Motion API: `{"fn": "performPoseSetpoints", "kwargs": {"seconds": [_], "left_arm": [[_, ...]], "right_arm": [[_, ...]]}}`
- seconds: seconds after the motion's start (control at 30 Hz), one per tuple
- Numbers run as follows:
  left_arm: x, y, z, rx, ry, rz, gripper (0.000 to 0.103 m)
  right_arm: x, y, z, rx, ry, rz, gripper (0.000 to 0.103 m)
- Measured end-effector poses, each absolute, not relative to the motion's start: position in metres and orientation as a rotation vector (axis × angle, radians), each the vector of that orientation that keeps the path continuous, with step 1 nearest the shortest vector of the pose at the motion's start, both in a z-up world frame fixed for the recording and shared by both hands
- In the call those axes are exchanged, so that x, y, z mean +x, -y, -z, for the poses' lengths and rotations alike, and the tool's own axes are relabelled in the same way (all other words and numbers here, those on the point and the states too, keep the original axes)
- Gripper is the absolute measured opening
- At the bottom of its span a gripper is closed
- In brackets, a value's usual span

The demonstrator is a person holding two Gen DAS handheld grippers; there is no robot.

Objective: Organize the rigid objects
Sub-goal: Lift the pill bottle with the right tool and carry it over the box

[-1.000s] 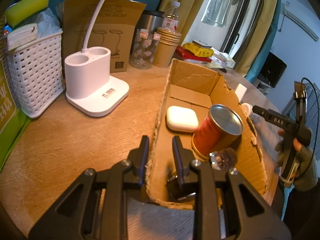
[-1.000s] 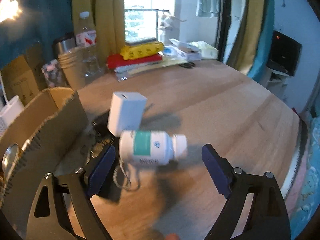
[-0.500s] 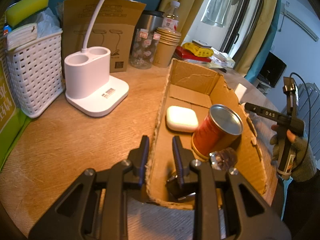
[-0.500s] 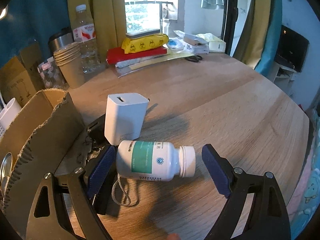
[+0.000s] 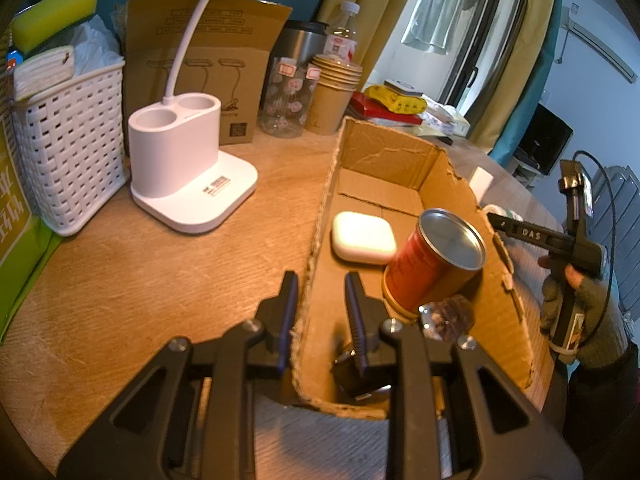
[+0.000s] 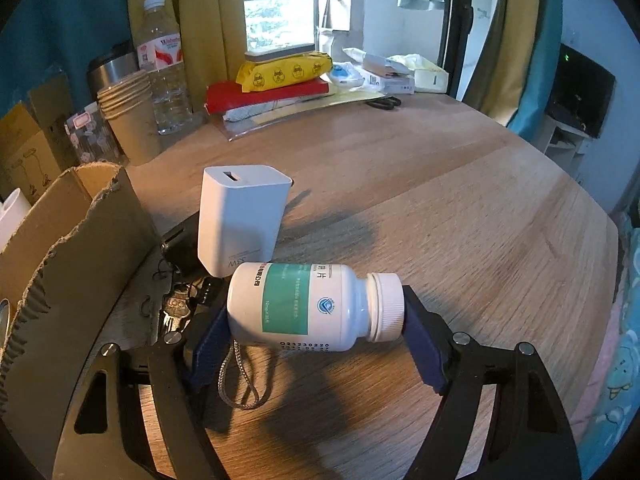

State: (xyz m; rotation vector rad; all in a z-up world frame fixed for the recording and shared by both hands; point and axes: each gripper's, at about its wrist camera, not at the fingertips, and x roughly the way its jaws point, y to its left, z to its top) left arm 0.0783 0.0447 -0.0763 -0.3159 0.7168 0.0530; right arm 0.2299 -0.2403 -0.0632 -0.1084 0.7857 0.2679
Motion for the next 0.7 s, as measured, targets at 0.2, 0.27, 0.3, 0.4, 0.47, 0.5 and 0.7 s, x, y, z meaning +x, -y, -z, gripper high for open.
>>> {"fn": "performPoseSetpoints", "kwargs": {"seconds": [0.2, 0.27, 0.3, 0.4, 0.47, 0.5, 0.7], "left_arm": [[0.078, -0.045, 0.076, -0.316, -0.717, -0.053, 0.026], [0.078, -0.045, 0.076, -0.316, -0.717, -0.053, 0.026], [0.078, -0.045, 0.076, -0.316, -0.717, -0.053, 0.026], [0.078, -0.045, 0.076, -0.316, -0.717, -0.053, 0.026], [0.078, -0.045, 0.076, -0.316, -0.717, -0.053, 0.026], [0.078, -0.045, 0.076, -0.316, -0.717, -0.053, 0.026], [0.078, -0.045, 0.076, -0.316, -0.717, -0.052, 0.026]], "right_arm": [[0.222, 0.245, 0.054, -0.09, -0.749, -0.254, 0.081], [0.217, 0.246, 0.049, -0.083, -0.74, -0.258, 0.081], [0.215, 0.246, 0.047, -0.08, -0.733, -0.261, 0.081], [0.207, 0.243, 0.037, -0.079, -0.705, -0.275, 0.081], [0.204, 0.24, 0.032, -0.081, -0.693, -0.284, 0.081], [0.202, 0.238, 0.029, -0.083, -0.685, -0.287, 0.081], [0.192, 0.224, 0.013, -0.094, -0.646, -0.32, 0.081]]}}
